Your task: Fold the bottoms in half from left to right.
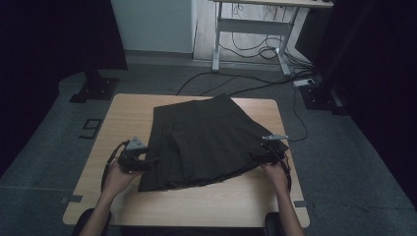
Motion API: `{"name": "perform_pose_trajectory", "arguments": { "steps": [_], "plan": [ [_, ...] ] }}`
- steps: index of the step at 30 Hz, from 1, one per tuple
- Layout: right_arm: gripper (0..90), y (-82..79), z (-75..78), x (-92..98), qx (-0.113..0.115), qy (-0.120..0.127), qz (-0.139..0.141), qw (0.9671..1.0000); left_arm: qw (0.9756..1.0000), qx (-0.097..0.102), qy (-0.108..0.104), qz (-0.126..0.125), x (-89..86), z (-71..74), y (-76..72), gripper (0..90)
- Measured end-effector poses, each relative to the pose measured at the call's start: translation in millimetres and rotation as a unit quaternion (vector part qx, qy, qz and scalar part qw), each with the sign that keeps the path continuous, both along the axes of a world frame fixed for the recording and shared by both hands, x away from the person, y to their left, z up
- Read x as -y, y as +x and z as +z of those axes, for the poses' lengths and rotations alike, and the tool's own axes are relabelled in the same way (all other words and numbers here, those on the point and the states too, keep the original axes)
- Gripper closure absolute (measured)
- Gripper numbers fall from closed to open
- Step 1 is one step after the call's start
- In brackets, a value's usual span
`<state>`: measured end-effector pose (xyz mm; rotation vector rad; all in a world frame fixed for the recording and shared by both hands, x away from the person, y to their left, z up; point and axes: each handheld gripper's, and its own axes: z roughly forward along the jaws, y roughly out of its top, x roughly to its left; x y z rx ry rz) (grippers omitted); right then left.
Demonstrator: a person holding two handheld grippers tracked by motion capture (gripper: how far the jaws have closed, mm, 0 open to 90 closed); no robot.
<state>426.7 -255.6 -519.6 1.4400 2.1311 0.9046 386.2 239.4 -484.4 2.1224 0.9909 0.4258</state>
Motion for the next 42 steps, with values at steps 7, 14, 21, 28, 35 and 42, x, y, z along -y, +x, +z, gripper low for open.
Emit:
{"name": "perform_pose_trajectory", "arguments": {
  "steps": [7,14,21,28,35,42],
  "plan": [
    [33.3,21.8,8.5,-30.4,-0.008,0.018,0.033,0.9993,0.9988,-0.037,0.002,0.034,4.0,-14.7,53.2,44.2],
    [35.9,35.3,-1.5,-65.8,-0.024,0.004,0.054,0.9983,0.9961,-0.053,0.005,0.07,13.4,-44.3,78.6,49.1],
    [23.9,37.1,-20.4,-82.7,-0.03,-0.013,0.082,0.9961,0.9964,-0.042,0.042,0.06,22.7,-52.1,76.0,46.7],
    [23.5,32.3,-20.2,-85.5,-0.034,-0.022,0.071,0.9967,0.9963,-0.033,0.03,0.073,22.5,-55.0,69.4,46.8],
    [23.6,17.9,-21.3,-81.4,-0.029,-0.02,0.071,0.9968,0.9969,-0.039,0.034,0.06,22.6,-54.0,51.3,46.7],
    [23.6,-9.5,-21.3,-71.6,-0.03,-0.02,0.088,0.9955,0.9977,-0.042,0.034,0.041,24.4,-53.7,25.4,46.3]
  ]
}}
